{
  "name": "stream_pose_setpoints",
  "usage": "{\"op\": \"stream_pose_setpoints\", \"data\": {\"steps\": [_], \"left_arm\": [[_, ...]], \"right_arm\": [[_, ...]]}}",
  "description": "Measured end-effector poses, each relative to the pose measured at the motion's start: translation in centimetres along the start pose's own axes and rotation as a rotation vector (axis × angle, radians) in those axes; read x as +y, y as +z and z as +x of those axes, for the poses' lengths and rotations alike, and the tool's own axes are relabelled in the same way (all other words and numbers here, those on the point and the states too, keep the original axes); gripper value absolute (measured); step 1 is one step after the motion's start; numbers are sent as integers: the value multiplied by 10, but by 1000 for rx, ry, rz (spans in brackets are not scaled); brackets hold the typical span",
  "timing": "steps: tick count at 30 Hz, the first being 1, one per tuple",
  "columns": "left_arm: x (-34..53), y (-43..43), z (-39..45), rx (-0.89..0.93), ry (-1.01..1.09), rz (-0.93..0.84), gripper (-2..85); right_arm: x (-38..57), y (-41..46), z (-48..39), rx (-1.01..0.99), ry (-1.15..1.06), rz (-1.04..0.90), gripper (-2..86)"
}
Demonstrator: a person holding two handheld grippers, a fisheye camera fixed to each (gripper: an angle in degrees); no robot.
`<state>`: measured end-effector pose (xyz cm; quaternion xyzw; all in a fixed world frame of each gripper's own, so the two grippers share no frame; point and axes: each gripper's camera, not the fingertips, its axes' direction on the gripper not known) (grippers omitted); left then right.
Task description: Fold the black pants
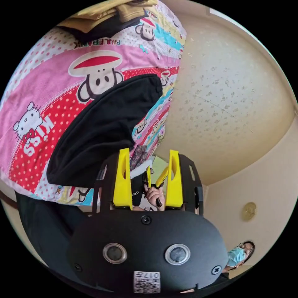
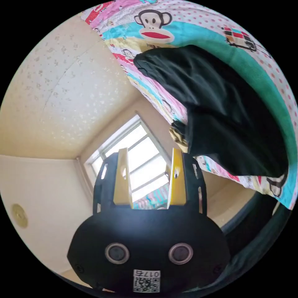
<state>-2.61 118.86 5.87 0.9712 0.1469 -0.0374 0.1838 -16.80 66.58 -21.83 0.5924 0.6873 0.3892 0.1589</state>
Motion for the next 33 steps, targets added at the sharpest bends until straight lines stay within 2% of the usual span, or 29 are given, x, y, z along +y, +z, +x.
{"op": "stream_pose_setpoints", "data": {"steps": [2, 4, 7, 10, 11, 12, 14, 17, 21, 24, 26, 29, 33], "left_arm": [[2, 4, 11, 159, 55, 12, 153], [15, 5, 13, 190, 125, -15, 143], [49, -2, -3, 30, 218, -53, 129], [76, -10, -48, -178, 250, -95, 116], [80, -11, -74, -241, 212, -142, 115], [81, -12, -88, -257, 187, -165, 115], [80, -21, -127, -213, 116, -177, 113], [65, -30, -137, -174, 108, -131, 106], [36, -7, -114, -276, 217, -169, 102], [17, 33, -97, -456, 355, -241, 80], [8, 79, -98, -639, 462, -360, 64], [5, 127, -120, -818, 537, -434, 74], [0, 155, -141, -868, 602, -398, 84]], "right_arm": [[0, 2, -13, -144, -89, -55, 147], [10, -2, -24, -198, -177, -152, 139], [40, -36, -22, -97, -288, -265, 133], [66, -90, 19, 264, -285, -291, 128], [73, -115, 46, 477, -206, -278, 127], [78, -138, 71, 641, -133, -267, 127], [83, -160, 92, 763, -105, -267, 125], [86, -143, 86, 969, -236, -378, 121], [82, -77, 50, 1105, -545, -496, 105], [77, -32, 34, 1168, -791, -514, 99], [70, -8, 41, 1253, -862, -512, 99], [47, 15, 76, 1342, -817, -505, 98], [21, 31, 126, 1510, -799, -457, 98]]}}
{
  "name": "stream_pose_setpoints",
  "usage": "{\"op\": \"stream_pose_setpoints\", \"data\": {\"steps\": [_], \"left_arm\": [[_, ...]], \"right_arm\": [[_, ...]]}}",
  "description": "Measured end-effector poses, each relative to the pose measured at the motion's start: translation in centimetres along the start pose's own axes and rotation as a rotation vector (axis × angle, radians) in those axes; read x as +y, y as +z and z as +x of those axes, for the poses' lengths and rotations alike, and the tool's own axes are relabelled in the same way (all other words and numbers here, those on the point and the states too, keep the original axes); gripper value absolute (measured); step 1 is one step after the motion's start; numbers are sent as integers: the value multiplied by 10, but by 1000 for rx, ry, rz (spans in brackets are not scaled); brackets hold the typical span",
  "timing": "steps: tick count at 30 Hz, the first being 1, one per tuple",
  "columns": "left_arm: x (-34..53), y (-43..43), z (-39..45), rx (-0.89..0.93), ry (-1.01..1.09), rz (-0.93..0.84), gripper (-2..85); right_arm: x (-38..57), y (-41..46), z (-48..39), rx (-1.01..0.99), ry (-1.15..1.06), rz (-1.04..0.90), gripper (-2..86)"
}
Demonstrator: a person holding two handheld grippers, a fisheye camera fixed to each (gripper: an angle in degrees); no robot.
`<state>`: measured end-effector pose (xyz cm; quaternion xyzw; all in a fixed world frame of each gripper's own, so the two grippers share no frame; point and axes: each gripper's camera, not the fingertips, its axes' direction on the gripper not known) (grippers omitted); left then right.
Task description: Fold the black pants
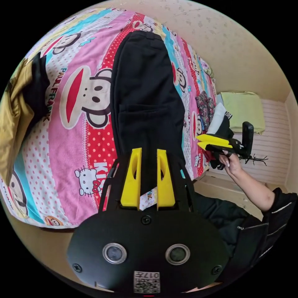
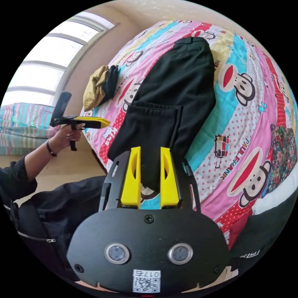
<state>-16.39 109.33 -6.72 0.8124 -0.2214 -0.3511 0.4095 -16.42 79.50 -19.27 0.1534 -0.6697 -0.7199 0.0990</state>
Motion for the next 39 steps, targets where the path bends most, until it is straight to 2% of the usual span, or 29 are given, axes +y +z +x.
{"op": "stream_pose_setpoints", "data": {"steps": [2, 6, 10, 15, 26, 31, 35, 37, 39], "left_arm": [[-7, 16, -10, -46, 1, 36, 87], [-16, 36, -45, -29, -43, 94, 89], [-32, 49, -84, -12, -113, 125, 93], [-44, 60, -104, -77, -99, 79, 101], [-45, 72, -154, -31, -94, 2, 110], [-41, 68, -168, 15, -120, -6, 80], [-31, 41, -140, -127, -41, -14, 53], [-25, 27, -128, -173, 0, -10, 8], [-18, 11, -120, -126, 48, 19, 3]], "right_arm": [[-9, 15, 5, 41, -8, 11, 98], [-33, 45, 32, 102, 20, 28, 95], [-50, 58, 65, 5, 83, 69, 94], [-57, 74, 85, 10, 88, 70, 93], [-61, 107, 129, 7, 81, 35, 74], [-48, 104, 149, -49, 119, 62, 44], [-29, 80, 153, -101, 96, 117, 26], [-21, 67, 150, -93, 69, 137, 23], [-13, 51, 145, -83, 30, 156, 19]]}}
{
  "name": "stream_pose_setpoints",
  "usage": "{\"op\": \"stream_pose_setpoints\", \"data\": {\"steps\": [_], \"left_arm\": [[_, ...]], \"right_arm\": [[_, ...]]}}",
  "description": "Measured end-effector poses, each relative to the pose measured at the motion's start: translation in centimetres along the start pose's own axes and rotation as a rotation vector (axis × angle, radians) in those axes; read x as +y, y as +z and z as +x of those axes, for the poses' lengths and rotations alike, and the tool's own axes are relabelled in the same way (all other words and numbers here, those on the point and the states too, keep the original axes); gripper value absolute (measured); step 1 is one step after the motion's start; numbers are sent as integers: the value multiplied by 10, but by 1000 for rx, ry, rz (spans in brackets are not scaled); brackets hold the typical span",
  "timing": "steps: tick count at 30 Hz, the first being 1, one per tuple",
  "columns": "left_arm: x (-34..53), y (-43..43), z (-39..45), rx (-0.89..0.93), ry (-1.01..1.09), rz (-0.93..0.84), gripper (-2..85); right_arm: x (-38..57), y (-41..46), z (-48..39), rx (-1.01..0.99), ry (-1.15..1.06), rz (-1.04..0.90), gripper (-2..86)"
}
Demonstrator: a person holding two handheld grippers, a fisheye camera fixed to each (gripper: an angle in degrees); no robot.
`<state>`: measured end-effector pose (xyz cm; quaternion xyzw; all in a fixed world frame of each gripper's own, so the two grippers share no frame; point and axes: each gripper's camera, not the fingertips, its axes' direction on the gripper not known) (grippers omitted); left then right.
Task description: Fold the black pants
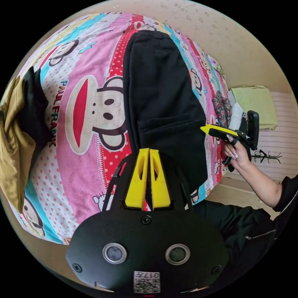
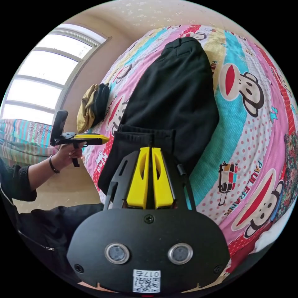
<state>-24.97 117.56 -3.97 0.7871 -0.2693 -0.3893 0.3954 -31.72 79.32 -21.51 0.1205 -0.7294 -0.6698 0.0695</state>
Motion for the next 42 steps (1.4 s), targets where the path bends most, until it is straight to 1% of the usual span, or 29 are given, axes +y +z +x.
{"op": "stream_pose_setpoints", "data": {"steps": [2, 7, 9, 11, 12, 14, 16, 19, 22, 24, 25, 26, 30, 35, 36, 38, 40, 42], "left_arm": [[6, -17, -3, 52, -10, 37, 20], [4, -20, -23, 65, -16, 57, 94], [-1, -12, -34, 106, -38, 39, 92], [-6, -5, -42, 122, -62, 45, 73], [-8, -4, -42, 113, -65, 42, 66], [-11, -8, -39, 49, -59, 30, 6], [-10, -18, -36, 35, -53, 23, -3], [0, -40, -36, 79, -77, 30, -6], [11, -74, -28, 51, -44, 102, 1], [13, -88, -26, 43, -23, 135, 26], [12, -92, -29, 76, -23, 154, 64], [11, -92, -36, 121, -36, 168, 81], [5, -88, -57, 196, -88, 175, 111], [5, -99, -64, 326, -43, 182, 149], [6, -100, -66, 358, -38, 180, 152], [10, -104, -73, 536, -12, 184, 150], [13, -106, -77, 648, -7, 185, 146], [16, -114, -79, 679, -5, 188, 119]], "right_arm": [[5, -11, -3, -15, -23, 18, 18], [12, -31, -8, -72, -97, 46, 16], [12, -33, -4, -76, -92, 44, 15], [11, -33, 1, -66, -75, 37, 15], [11, -33, 4, -60, -65, 30, 15], [11, -36, 7, -56, -60, 26, 15], [13, -41, 8, -60, -60, 34, 14], [17, -54, 7, -74, -56, 50, 14], [19, -63, 4, -74, -72, 52, 14], [19, -66, 4, -80, -81, 50, 14], [19, -67, 5, -82, -81, 50, 14], [18, -68, 6, -89, -79, 53, 14], [28, -82, 7, -196, -38, 105, 14], [49, -102, 4, -250, -15, 145, 14], [51, -106, 3, -260, -24, 143, 14], [51, -110, 3, -281, -37, 138, 14], [50, -116, 3, -302, -49, 140, 14], [47, -124, 3, -279, -58, 138, 14]]}}
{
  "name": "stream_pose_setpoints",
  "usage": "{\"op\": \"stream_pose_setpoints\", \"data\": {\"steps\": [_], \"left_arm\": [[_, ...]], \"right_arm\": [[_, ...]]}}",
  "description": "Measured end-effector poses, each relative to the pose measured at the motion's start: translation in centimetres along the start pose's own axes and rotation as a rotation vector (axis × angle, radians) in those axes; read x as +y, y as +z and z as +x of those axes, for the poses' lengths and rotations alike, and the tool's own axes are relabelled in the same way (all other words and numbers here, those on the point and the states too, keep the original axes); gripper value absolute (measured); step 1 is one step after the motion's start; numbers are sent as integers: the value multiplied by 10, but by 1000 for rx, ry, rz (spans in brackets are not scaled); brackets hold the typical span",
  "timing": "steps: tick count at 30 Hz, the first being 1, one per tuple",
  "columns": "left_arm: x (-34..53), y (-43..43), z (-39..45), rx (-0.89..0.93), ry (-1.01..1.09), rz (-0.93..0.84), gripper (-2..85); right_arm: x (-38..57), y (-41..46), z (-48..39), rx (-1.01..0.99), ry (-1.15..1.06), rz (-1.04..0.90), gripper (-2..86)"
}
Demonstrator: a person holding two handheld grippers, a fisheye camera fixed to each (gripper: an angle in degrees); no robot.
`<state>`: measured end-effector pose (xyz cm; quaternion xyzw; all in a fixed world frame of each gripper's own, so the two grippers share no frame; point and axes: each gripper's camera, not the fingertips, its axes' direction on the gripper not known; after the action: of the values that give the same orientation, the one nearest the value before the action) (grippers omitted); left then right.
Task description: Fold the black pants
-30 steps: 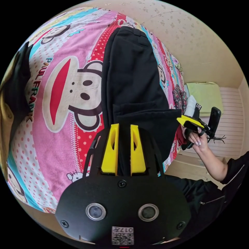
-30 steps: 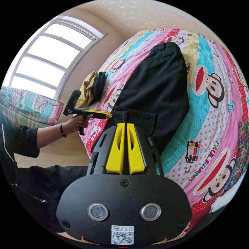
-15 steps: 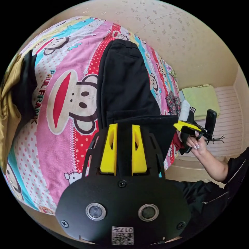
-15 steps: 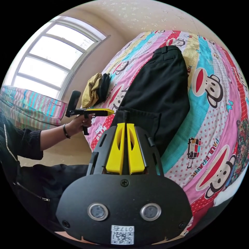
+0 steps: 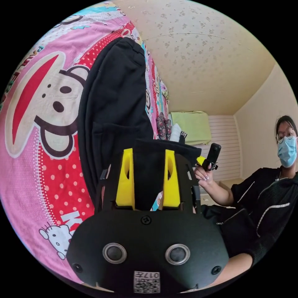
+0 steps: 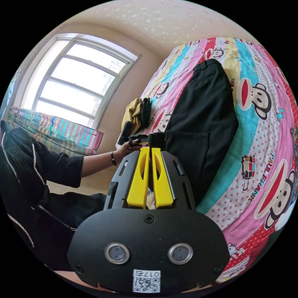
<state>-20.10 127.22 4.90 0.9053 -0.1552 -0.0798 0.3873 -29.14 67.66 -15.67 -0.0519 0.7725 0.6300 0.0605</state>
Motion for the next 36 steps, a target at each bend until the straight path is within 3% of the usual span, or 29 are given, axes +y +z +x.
{"op": "stream_pose_setpoints", "data": {"steps": [3, 12, 15, 20, 26, 36], "left_arm": [[-1, -24, 19, -22, 21, 26, 47], [-32, -72, 102, -199, 151, 75, 41], [-49, -59, 93, -303, 93, 53, 41], [-69, -32, 35, -286, -86, 71, 47], [-58, -52, 12, -144, -187, 223, 84], [-37, -58, 36, -249, -100, 119, 101]], "right_arm": [[-6, -6, -3, 86, -16, -10, 15], [-51, 1, 16, 249, 64, 8, 17], [-67, 25, 40, 284, 99, -24, 18], [-90, 75, 85, 417, 135, -132, 26], [-101, 101, 131, 355, 151, -240, 60], [-97, 67, 143, 169, 154, -144, 86]]}}
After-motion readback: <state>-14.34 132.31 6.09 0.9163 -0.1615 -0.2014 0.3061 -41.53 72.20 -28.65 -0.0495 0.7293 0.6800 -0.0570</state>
